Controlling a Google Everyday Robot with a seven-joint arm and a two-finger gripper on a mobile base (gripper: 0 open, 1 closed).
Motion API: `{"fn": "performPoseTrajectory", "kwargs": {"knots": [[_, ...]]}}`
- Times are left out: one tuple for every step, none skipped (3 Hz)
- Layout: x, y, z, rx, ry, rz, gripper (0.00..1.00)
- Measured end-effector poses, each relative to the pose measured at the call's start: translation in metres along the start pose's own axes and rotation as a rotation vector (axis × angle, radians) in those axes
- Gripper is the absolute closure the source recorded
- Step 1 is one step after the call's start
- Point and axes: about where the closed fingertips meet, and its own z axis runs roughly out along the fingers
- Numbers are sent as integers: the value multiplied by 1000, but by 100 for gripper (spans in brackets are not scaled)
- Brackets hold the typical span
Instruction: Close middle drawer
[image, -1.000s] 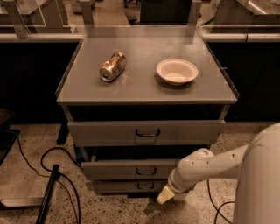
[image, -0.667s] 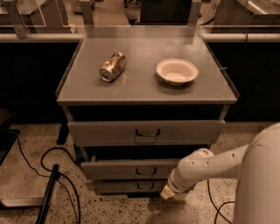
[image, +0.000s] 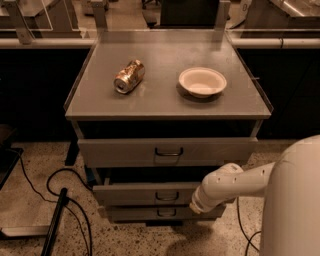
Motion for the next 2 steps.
{"fn": "performPoseTrajectory", "kwargs": {"knots": [[-12, -22, 0, 44, -3, 1, 100], [-19, -36, 1, 74, -1, 3, 100]]}}
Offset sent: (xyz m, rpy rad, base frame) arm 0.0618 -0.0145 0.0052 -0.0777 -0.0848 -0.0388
